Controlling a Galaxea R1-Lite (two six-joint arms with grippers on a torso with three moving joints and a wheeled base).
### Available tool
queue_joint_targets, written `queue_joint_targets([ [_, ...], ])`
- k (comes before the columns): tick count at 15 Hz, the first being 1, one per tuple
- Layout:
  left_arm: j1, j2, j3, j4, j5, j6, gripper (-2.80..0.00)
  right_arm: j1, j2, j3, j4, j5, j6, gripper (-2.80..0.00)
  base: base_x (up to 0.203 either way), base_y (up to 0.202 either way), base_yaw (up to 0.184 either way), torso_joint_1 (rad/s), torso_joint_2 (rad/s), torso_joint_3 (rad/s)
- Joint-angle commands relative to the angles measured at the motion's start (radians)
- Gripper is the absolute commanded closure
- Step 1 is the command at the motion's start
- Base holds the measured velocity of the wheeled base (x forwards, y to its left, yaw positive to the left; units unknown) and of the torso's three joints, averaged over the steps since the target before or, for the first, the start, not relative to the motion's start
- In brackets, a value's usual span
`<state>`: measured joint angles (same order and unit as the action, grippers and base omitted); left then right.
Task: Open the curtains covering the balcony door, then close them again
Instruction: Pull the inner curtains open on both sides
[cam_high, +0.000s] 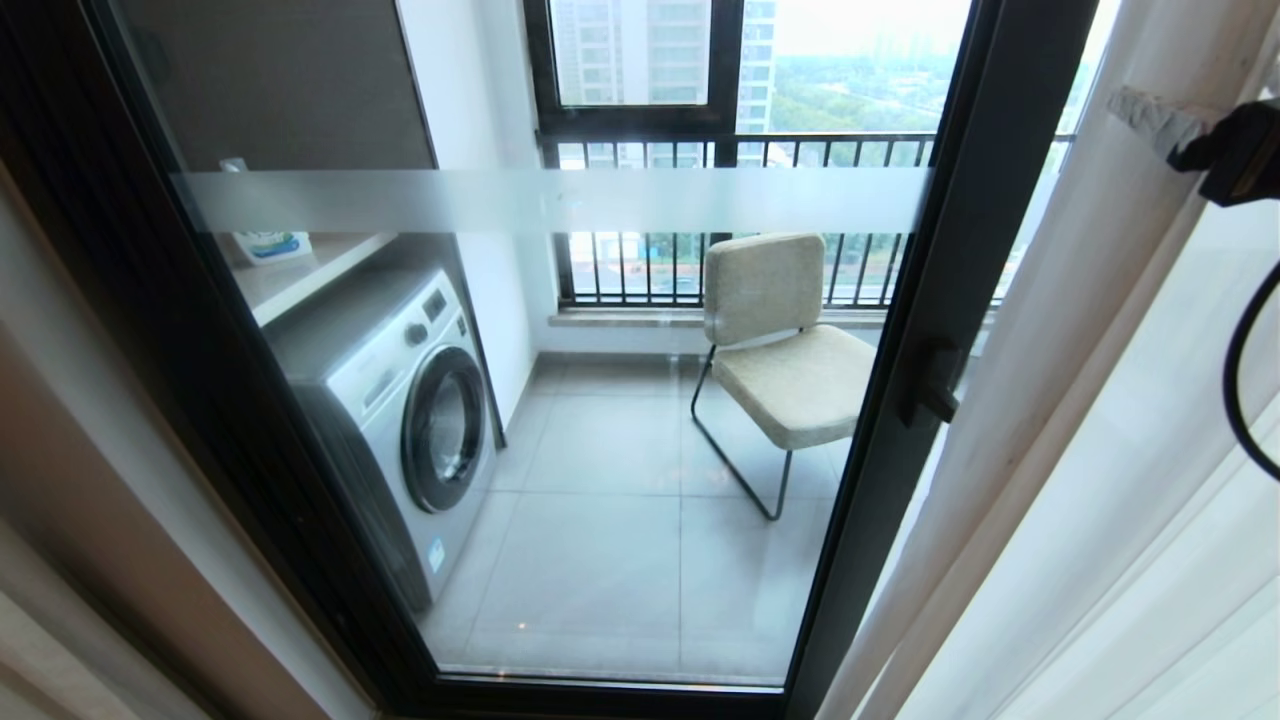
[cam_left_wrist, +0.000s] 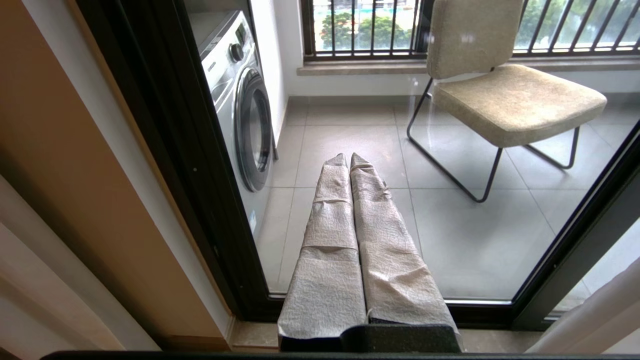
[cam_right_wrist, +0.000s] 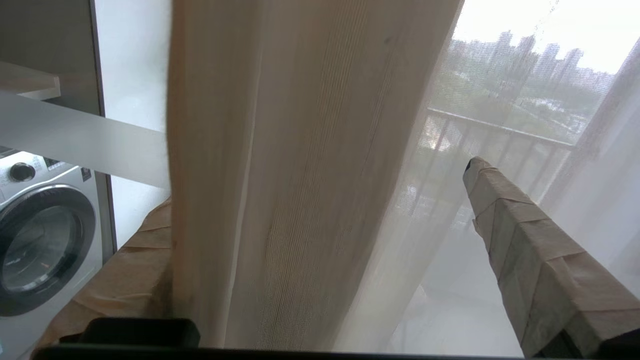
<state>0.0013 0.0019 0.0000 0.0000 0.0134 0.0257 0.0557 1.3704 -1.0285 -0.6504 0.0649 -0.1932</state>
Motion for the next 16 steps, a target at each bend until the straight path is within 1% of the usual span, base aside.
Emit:
queue_joint_targets([
  [1, 0.000, 0.000, 0.000, 0.000, 0.000, 0.000, 0.00, 0.000, 0.067, -0.070, -0.001, 0.001, 0.001, -2.80, 0.000, 0.000, 0.000, 0.000, 0.00, 0.000],
  [6, 0.000, 0.000, 0.000, 0.000, 0.000, 0.000, 0.00, 0.001, 0.126, -0.157, -0.010, 0.001, 0.000, -2.80, 0.000, 0.000, 0.000, 0.000, 0.00, 0.000],
  [8, 0.000, 0.000, 0.000, 0.000, 0.000, 0.000, 0.00, 0.001, 0.127, -0.162, -0.012, 0.001, -0.002, -2.80, 0.000, 0.000, 0.000, 0.000, 0.00, 0.000],
  [9, 0.000, 0.000, 0.000, 0.000, 0.000, 0.000, 0.00, 0.001, 0.124, -0.157, -0.015, 0.001, -0.002, 0.00, 0.000, 0.000, 0.000, 0.000, 0.00, 0.000],
  [14, 0.000, 0.000, 0.000, 0.000, 0.000, 0.000, 0.00, -0.001, 0.112, -0.153, -0.021, 0.001, 0.001, 0.00, 0.000, 0.000, 0.000, 0.000, 0.00, 0.000],
  [16, 0.000, 0.000, 0.000, 0.000, 0.000, 0.000, 0.00, 0.000, 0.094, -0.132, -0.021, 0.001, 0.013, 0.00, 0.000, 0.000, 0.000, 0.000, 0.00, 0.000],
])
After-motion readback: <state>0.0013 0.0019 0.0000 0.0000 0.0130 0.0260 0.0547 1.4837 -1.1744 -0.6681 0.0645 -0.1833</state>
